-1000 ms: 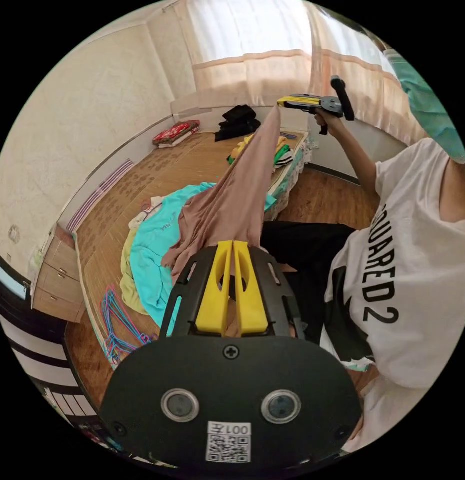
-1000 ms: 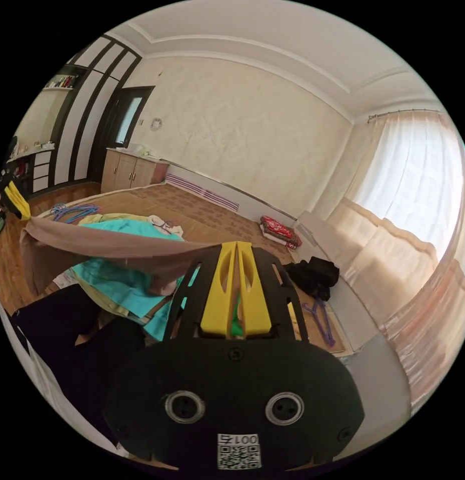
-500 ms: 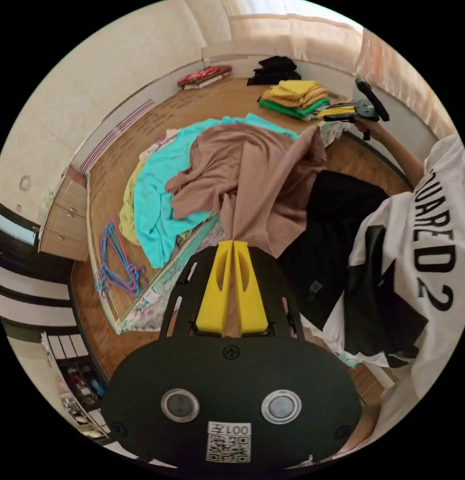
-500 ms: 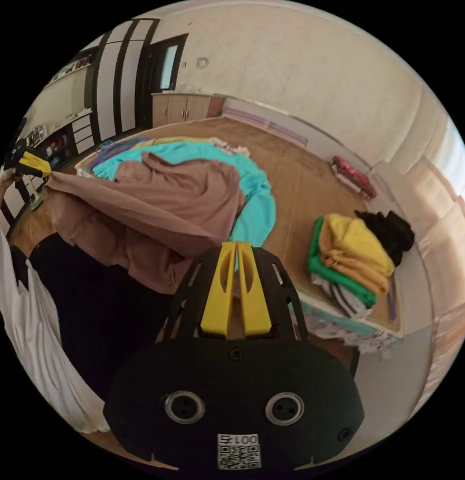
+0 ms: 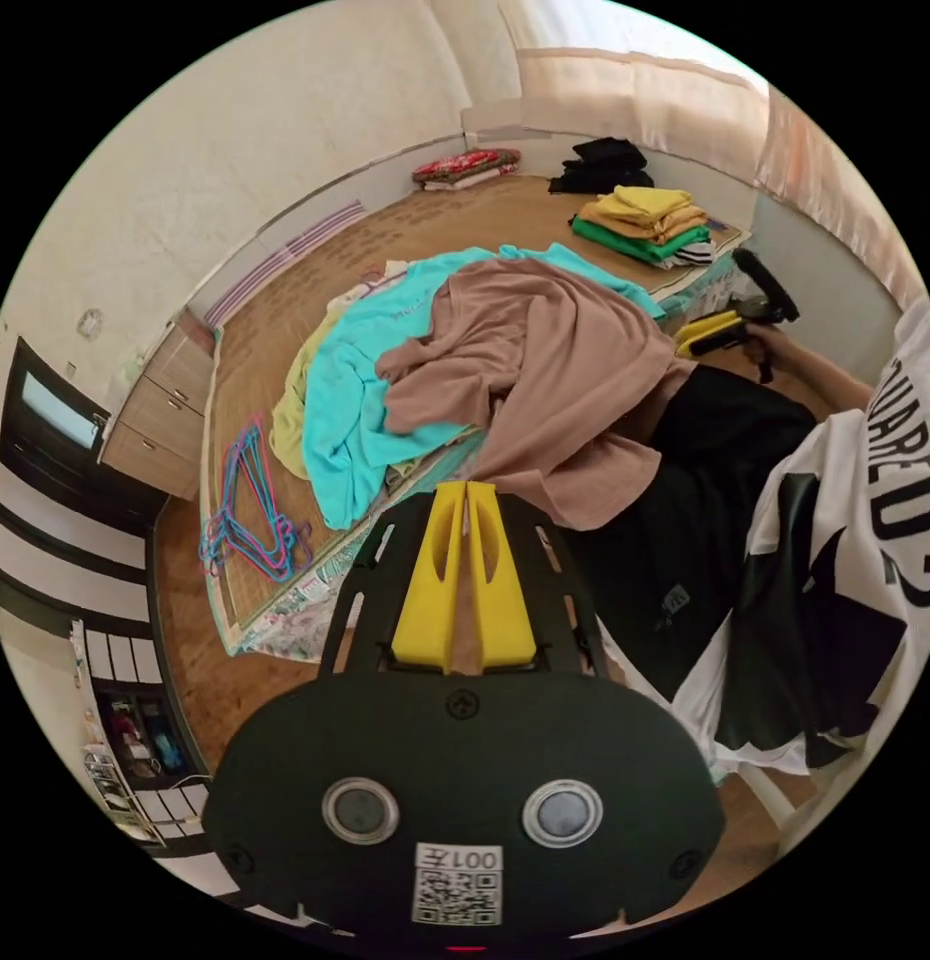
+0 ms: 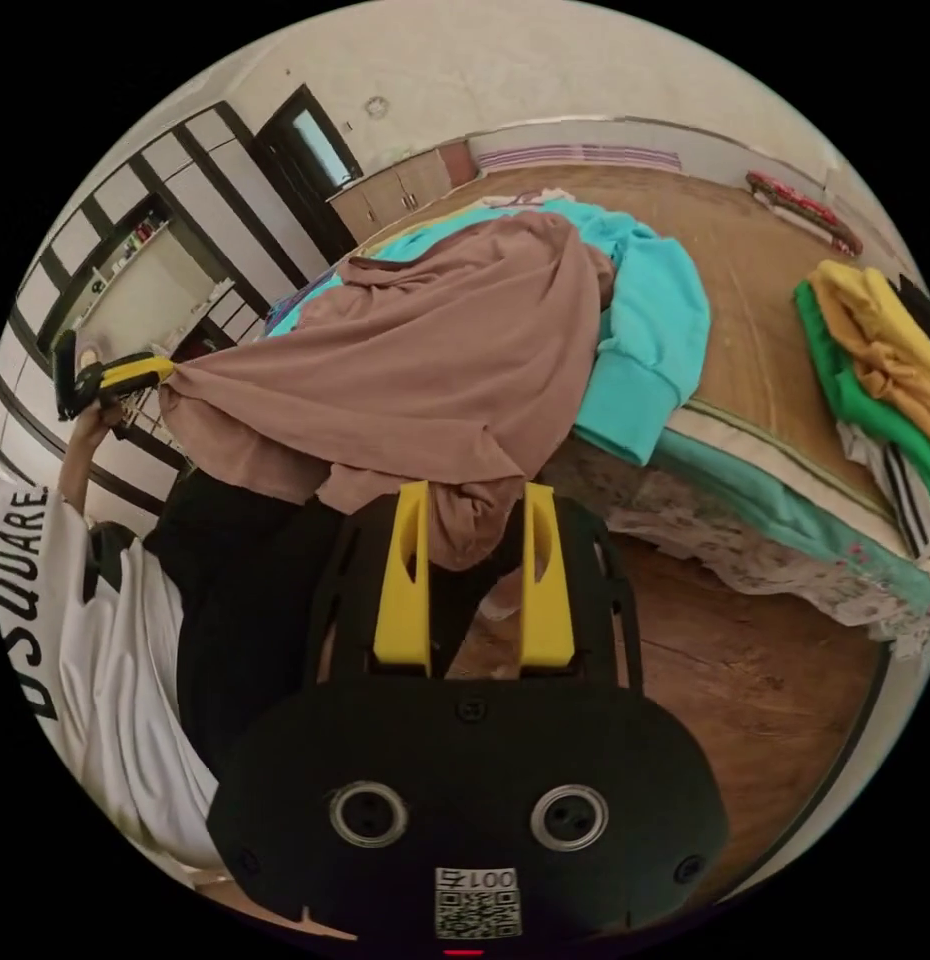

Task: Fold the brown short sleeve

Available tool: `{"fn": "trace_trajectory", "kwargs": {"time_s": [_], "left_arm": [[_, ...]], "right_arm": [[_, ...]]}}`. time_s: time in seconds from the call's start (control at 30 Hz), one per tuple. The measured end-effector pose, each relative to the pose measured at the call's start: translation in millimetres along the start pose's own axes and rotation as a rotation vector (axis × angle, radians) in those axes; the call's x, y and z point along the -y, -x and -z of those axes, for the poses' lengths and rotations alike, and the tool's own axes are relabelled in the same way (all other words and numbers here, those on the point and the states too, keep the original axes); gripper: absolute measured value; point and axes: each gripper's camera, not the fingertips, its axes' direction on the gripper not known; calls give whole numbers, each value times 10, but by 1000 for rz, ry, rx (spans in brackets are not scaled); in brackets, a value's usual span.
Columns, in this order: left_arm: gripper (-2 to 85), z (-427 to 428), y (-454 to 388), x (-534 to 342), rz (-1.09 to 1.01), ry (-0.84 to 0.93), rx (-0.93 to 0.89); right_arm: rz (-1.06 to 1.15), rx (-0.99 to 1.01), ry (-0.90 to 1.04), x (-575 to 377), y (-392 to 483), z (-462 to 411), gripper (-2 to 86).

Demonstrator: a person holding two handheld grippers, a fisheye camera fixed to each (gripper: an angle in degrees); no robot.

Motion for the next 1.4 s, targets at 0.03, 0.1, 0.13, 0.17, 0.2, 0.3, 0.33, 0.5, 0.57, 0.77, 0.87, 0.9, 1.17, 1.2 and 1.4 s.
{"fn": "trace_trajectory", "kwargs": {"time_s": [0.03,0.1,0.13,0.17,0.2,0.3,0.33,0.5,0.57,0.77,0.87,0.9,1.17,1.2,1.4], "left_arm": [[-10,36,13,6,-4,-14,7],[-10,170,77,14,-15,-59,27],[-10,200,96,13,-17,-67,34],[-10,251,137,11,-23,-78,51],[-10,290,184,9,-25,-79,70],[-10,319,309,8,-34,-53,118],[-10,312,336,8,-34,-46,118],[-10,0,421,11,-93,32,-46],[-9,-193,367,-11,-139,89,-93],[4,-618,397,-278,-32,202,-154],[52,-686,537,-486,90,186,-254],[60,-714,589,-554,134,172,-292],[82,-841,808,-667,174,65,-264],[81,-833,871,-681,172,50,-298],[3,-727,1075,-722,124,-17,-459]], "right_arm": [[-14,13,12,14,-42,-44,104],[-36,92,-16,22,-167,-100,44],[-40,100,-43,11,-186,-78,40],[-31,85,-107,-22,-183,6,33],[-16,34,-168,-54,-140,134,29],[31,-171,-293,-153,58,563,23],[36,-209,-316,-185,98,653,22],[-34,-321,-305,-600,139,926,18],[-94,-302,-210,-767,53,784,17],[-222,-311,-244,-1048,83,741,14],[-242,-227,-396,-993,125,1058,13],[-210,-211,-441,-941,188,1188,13],[83,-288,-588,-629,923,1789,12],[112,-290,-612,-619,1023,1859,12],[225,-324,-665,-569,1409,1983,9]]}}
